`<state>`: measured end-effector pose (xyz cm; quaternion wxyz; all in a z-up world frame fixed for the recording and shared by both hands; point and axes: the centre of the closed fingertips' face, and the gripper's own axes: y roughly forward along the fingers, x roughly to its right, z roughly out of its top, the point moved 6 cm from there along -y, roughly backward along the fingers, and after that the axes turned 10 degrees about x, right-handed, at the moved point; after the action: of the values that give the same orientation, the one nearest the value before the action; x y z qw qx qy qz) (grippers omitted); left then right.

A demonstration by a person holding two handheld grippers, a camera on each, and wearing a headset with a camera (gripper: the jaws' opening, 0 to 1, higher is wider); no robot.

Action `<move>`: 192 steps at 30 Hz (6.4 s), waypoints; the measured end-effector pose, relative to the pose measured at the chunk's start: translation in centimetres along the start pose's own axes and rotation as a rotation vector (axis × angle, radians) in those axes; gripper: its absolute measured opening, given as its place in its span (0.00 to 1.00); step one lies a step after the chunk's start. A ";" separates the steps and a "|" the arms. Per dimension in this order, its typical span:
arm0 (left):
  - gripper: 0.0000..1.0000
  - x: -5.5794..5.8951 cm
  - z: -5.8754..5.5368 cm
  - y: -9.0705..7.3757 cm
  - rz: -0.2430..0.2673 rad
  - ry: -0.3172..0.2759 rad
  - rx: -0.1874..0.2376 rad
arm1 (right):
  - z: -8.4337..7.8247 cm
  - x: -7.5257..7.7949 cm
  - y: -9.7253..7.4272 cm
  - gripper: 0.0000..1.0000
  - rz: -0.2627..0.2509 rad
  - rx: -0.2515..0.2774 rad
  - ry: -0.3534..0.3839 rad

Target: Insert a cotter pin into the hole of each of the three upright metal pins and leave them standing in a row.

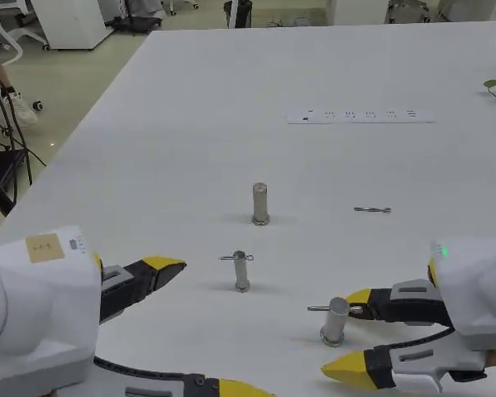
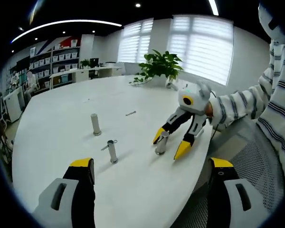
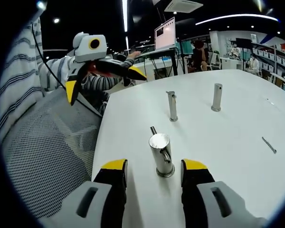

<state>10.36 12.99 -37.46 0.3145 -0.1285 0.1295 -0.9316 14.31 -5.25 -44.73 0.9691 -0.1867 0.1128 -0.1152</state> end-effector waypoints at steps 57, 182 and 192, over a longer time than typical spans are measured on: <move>0.96 -0.3 -2.8 -2.1 0.078 -0.079 -0.055 | 0.4 1.0 1.5 0.09 -0.111 -0.006 -0.155; 0.88 -7.8 4.2 3.1 0.159 -0.018 0.050 | 5.4 2.2 -12.0 0.90 -0.568 0.172 0.185; 0.77 -10.7 5.5 6.1 0.192 0.002 0.067 | 4.9 1.2 -13.1 0.88 -0.611 0.161 0.199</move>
<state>23.72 14.11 -35.98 0.4063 -0.1040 0.1103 -0.9011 14.34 -15.75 -35.48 0.8856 -0.1225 0.1362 -0.4267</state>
